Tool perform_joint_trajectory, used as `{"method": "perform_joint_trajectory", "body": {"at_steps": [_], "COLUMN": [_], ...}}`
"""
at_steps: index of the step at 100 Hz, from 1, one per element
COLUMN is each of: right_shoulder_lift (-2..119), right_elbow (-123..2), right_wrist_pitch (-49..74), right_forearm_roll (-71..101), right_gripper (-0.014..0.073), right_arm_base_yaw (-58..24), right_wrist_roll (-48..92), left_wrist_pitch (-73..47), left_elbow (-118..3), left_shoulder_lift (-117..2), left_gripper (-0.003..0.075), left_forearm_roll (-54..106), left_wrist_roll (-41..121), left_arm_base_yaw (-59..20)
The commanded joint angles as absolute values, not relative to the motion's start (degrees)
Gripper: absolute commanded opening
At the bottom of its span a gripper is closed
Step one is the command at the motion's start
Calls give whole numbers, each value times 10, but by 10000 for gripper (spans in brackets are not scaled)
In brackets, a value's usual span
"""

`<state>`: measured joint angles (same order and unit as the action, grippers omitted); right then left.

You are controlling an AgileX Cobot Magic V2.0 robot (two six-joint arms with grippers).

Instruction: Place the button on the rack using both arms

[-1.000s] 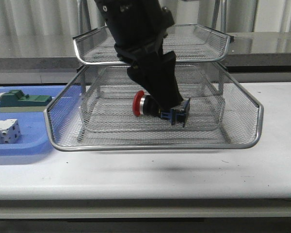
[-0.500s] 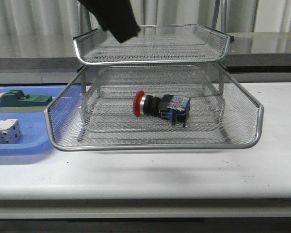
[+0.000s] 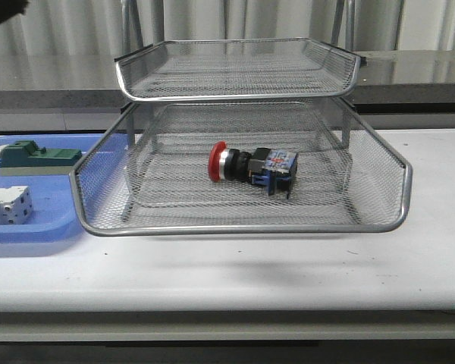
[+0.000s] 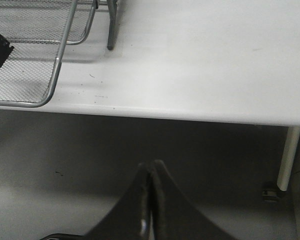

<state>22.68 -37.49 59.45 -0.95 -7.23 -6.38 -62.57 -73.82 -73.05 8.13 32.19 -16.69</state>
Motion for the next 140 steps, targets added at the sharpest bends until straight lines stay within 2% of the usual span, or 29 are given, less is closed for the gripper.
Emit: {"method": "perform_joint_trajectory", "body": {"at_steps": [1,23,70,96,114,126,140], "right_shoulder_lift": [231,231,231,231,231,231,231], "right_elbow": [-394,-394,-394,-394,-394,-394,-394], "right_wrist_pitch": [563,563,563,563,563,563,563], "right_forearm_roll": [-12,-12,-12,-12,-12,-12,-12], "right_gripper": [-70,-70,-70,-70,-70,-70,-70], "right_arm_base_yaw": [-70,-70,-70,-70,-70,-70,-70], "right_wrist_roll": [-62,-62,-62,-62,-62,-62,-62], "left_wrist_pitch": [-563,-421,-120,0,10,10,10], "left_elbow": [-706,-556,-254,-167,-161,-161,-161], "left_shoulder_lift": [-668,-518,-249,-224,-224,-224,-224], "left_gripper": [448,448,448,448,432,391,305], "left_forearm_roll": [92,96,181,196,197,197,197], "left_wrist_roll": [301,257,236,236,236,236,236], "left_arm_base_yaw": [-144,-95,-89,-89,-89,-89,-89]}}
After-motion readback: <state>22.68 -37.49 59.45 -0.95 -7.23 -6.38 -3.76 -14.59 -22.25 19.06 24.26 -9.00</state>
